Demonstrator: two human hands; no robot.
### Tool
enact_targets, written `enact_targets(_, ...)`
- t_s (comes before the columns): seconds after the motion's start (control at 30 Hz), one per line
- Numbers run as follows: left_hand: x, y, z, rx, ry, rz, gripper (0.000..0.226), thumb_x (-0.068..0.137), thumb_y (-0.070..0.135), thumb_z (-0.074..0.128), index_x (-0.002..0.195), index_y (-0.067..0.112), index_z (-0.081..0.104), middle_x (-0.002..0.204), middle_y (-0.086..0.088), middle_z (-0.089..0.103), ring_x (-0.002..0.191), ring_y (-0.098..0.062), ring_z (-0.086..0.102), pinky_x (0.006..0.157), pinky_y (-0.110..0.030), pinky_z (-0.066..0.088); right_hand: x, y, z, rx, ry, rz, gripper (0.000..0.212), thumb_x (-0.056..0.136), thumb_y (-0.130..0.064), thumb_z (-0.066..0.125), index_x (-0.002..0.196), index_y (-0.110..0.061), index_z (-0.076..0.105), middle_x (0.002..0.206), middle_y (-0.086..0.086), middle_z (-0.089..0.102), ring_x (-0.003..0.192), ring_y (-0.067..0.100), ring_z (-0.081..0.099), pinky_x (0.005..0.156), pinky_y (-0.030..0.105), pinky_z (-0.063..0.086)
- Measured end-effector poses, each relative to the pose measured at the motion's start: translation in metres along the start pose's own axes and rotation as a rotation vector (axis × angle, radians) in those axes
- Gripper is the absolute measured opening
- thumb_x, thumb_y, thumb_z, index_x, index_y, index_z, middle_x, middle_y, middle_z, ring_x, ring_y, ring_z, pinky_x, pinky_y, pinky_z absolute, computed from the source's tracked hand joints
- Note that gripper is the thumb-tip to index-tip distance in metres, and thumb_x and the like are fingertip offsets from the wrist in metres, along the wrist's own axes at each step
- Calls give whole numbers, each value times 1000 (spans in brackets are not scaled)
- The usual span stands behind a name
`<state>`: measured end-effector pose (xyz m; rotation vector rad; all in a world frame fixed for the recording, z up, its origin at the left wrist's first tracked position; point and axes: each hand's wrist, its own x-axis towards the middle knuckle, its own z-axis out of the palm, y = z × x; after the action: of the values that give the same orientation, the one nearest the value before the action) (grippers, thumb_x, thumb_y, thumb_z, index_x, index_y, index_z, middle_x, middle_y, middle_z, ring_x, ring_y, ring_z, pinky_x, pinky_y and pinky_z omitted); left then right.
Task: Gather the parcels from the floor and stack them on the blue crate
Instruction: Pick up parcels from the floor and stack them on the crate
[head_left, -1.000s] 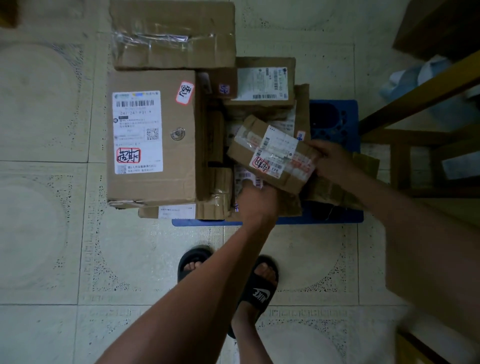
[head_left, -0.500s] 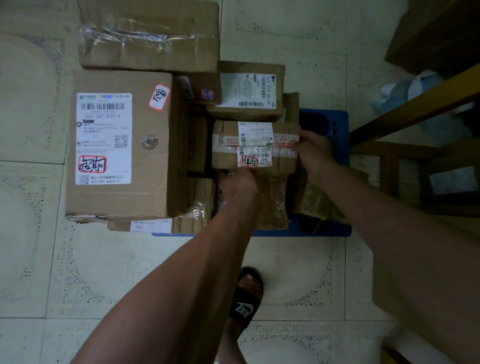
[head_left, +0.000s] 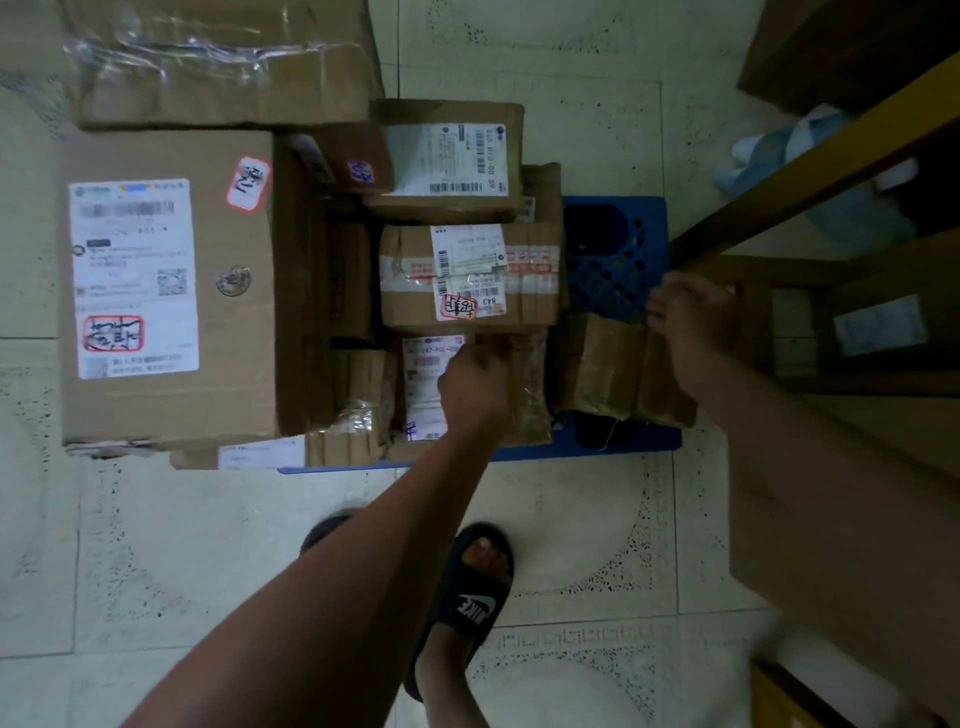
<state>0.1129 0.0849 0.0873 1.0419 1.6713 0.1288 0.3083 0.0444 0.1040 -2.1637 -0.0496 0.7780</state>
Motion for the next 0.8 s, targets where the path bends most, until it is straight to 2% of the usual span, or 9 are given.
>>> enact_targets(0.07,-8,-4,21,79,-110,170,24,97,19,44,105,5,61,98,-13,65,88,-26,61,76,-35,52,4,18,-26,-96,52,-27,20,95,-10,49,98,-20,66,97,4,65,85,16,60,80,32,52)
enact_targets(0.13,-7,-5,41,105,-192,304,14,96,18,49,97,7,57,85,-9,61,76,-19,59,66,-30,50,8,39,-43,-261,123,-46,24,96,-14,49,115,-13,64,111,8,61,99,20,58,88,34,48)
enact_targets(0.2,-1,-7,65,119,-288,385,14,94,20,52,95,7,57,77,0,58,66,-9,55,58,-24,42,17,62,-53,-265,173,31,35,96,-19,54,131,-12,54,131,10,56,117,27,54,94,35,45)
enact_targets(0.27,4,-11,84,139,-324,441,16,94,26,53,93,10,56,75,6,56,64,-1,52,56,-16,39,26,82,-59,-236,141,122,48,95,-29,58,140,-15,46,141,10,50,125,28,51,96,33,44)
enact_targets(0.33,9,-15,102,162,-282,461,21,93,33,56,100,13,59,80,6,58,67,-4,55,55,-16,39,36,100,-61,-183,30,196,60,92,-42,61,143,-18,43,143,7,49,125,27,51,99,34,44)
enact_targets(0.43,18,-22,118,131,-202,409,42,87,45,57,110,10,60,99,-5,66,84,-21,65,70,-33,54,49,119,-61,-53,-105,275,66,85,-60,59,142,-28,46,141,3,53,120,24,55,103,47,47)
enact_targets(0.57,8,-30,123,-15,-285,397,44,86,41,65,120,13,57,112,-4,67,100,-19,66,84,-39,57,50,125,-54,19,-246,299,75,69,-77,61,133,-38,53,133,-2,60,114,22,59,95,44,51)
enact_targets(0.7,4,-28,126,35,-260,399,40,91,34,61,123,12,55,115,-7,66,104,-22,64,88,-37,55,42,123,-56,-27,-217,242,31,83,-64,58,103,-40,59,118,-1,65,109,21,60,93,43,52)
enact_targets(0.8,-6,-25,123,47,-269,384,42,92,34,59,126,10,53,116,-8,66,104,-22,64,87,-37,55,31,115,-63,-1,-210,227,20,86,-58,59,94,-40,61,107,-7,65,103,17,61,85,37,53)
